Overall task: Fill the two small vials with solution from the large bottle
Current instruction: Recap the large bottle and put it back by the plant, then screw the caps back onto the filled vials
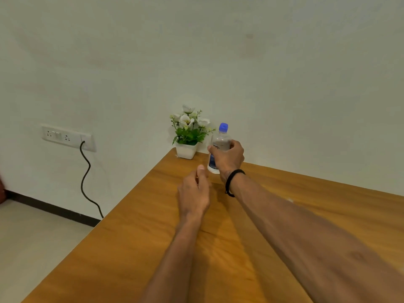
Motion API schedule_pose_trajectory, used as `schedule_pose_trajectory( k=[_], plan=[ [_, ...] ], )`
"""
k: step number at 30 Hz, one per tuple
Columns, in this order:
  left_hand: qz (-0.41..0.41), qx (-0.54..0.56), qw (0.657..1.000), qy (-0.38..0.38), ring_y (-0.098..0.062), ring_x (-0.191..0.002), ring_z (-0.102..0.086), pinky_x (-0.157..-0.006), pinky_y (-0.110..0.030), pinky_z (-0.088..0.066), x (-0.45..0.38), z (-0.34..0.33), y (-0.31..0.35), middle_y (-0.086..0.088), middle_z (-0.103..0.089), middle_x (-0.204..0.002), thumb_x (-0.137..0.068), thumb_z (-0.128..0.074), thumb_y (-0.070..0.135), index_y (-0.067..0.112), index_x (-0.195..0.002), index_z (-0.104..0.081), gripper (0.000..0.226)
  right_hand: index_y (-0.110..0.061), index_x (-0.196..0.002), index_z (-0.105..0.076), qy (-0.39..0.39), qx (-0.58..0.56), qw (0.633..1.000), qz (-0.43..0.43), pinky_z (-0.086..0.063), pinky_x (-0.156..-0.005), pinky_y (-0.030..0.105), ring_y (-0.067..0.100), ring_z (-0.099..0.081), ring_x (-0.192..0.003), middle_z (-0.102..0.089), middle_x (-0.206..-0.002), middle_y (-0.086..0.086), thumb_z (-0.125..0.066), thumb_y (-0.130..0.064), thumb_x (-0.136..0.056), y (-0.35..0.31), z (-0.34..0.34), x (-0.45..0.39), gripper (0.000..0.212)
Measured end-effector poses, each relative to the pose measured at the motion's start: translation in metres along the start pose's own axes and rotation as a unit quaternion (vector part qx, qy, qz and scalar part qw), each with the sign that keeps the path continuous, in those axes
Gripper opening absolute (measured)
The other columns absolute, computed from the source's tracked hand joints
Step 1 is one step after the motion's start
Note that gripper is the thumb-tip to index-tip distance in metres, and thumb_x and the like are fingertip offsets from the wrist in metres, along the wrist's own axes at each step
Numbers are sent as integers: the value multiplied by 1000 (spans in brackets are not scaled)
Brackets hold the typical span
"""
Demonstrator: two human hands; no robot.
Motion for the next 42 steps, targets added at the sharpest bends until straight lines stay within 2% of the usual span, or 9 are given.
schedule_pose_trajectory(
  k=[4, 13, 15, 21, 27, 30, 34, 38, 42],
  plan=[
    [11, 0, 1000, 1, -11, -74, -72, -80, -41, -62, -2, -2, -1, 5, -76, -72, -109, -30, 55, 20, -90, -76, 60, -10, -136, -61, -47, 47, 998, 18, -56, -107, 43, 26, -67, -120, -68, -132, 8, -96, -26, -75, 2, -15, -30, 73],
    [4, -45, 999, -2, -5, -69, -70, -76, -33, -58, -4, -6, 1, 6, -74, -66, -108, -27, 58, 22, -80, -76, 67, -7, -138, -59, -134, 94, 986, -10, -53, -97, 33, 21, -63, -112, -66, -136, 9, -96, -24, -76, -6, -16, -54, 74],
    [4, -49, 999, -3, -6, -68, -70, -76, -33, -58, -4, -6, 2, 6, -74, -66, -109, -27, 57, 23, -79, -75, 66, -5, -139, -58, -151, 109, 982, -25, -53, -97, 35, 26, -65, -120, -66, -139, 12, -96, -20, -77, -11, -11, -52, 75],
    [4, -52, 999, -5, -9, -68, -70, -75, -32, -57, -3, -5, 3, 4, -74, -66, -110, -30, 54, 22, -78, -74, 63, 2, -153, -40, -184, 149, 971, -45, -52, -112, 50, 35, -55, -138, -51, -155, 18, -99, -11, -69, -26, 16, -49, 104],
    [-74, -49, 996, -11, -4, -63, -66, -65, -27, -55, 9, -3, 20, 7, -71, -68, -108, -41, 51, 21, -95, -75, 48, -4, -140, -57, -225, 168, 960, 24, -59, -102, 42, 30, -69, -117, -69, -127, 18, -94, -17, -80, -92, 91, -32, 72],
    [-150, -25, 987, -50, -3, -66, -63, -59, -19, -47, 31, -11, 40, 9, -70, -78, -105, -44, 58, 24, -101, -71, 43, -5, -136, -61, -228, 181, 954, 65, -62, -98, 42, 26, -74, -109, -76, -114, 15, -90, -22, -86, -116, 145, -11, 61],
    [-183, -24, 973, -142, 0, -92, -67, -69, -9, -51, 70, -27, 56, 12, -71, -101, -98, -45, 72, 28, -126, -66, 56, -8, -134, -65, -205, 226, 945, 119, -65, -91, 40, 21, -77, -98, -78, -107, 6, -83, -27, -92, -121, 211, 25, 50],
    [-159, -84, 955, -235, -3, -101, -62, -81, -23, -56, 97, -41, 58, 11, -65, -114, -91, -55, 76, 33, -141, -56, 66, -20, -127, -70, -158, 342, 914, 150, -54, -68, 22, 10, -74, -88, -76, -107, -4, -80, -37, -93, -104, 267, 65, 40],
    [-130, -163, 939, -272, -6, -104, -61, -89, -30, -57, 113, -51, 54, 11, -63, -119, -83, -72, 69, 36, -149, -48, 77, -21, -126, -68, -202, 467, 859, 53, -48, -71, 24, 16, -66, -103, -69, -119, 0, -84, -52, -85, -52, 295, 98, 54]
  ],
)
Point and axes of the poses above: each hand's wrist, its own x-axis away from the middle knuckle, its own z-axis out of the back of the hand, y = z × x, the point moved 5 cm from there along -x, towards the middle knuckle
